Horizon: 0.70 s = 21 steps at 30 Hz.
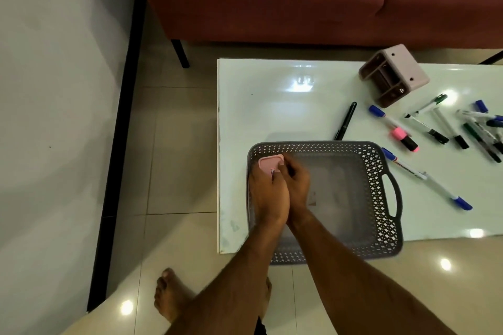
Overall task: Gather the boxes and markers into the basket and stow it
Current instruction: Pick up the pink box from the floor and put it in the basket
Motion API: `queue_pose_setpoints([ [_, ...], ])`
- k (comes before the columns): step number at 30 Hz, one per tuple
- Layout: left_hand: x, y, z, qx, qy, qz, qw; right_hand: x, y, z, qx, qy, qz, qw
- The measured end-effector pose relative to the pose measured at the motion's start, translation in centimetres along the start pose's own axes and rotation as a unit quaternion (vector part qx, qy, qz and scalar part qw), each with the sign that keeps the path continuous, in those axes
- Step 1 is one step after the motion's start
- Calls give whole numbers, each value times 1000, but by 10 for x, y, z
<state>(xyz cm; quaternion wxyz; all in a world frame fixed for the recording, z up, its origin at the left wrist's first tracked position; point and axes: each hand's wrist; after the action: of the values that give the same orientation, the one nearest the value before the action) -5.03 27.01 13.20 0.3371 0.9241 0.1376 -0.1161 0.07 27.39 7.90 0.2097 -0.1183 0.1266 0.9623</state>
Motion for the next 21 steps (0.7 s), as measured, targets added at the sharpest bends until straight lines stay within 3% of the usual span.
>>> queue_pose_setpoints([
  [9,0,-4,-2,-24,37,29,999,3,-4,1,19,52,-10,998],
  [17,-28,8,-38,-2,56,52,997,1,4,46,-37,217,-117,968],
  [21,-62,-1,-65,29,13,92,995,21,1,79,-90,250,-153,952],
])
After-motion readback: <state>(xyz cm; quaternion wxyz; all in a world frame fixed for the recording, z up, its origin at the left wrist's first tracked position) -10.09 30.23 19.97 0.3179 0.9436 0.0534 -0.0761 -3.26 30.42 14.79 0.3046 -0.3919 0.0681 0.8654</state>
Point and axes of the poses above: each hand's wrist, its own y-axis away from the middle knuckle, its own x-axis out of the palm, z = x × y, and after that the axes turned 5 degrees about -x, right-handed
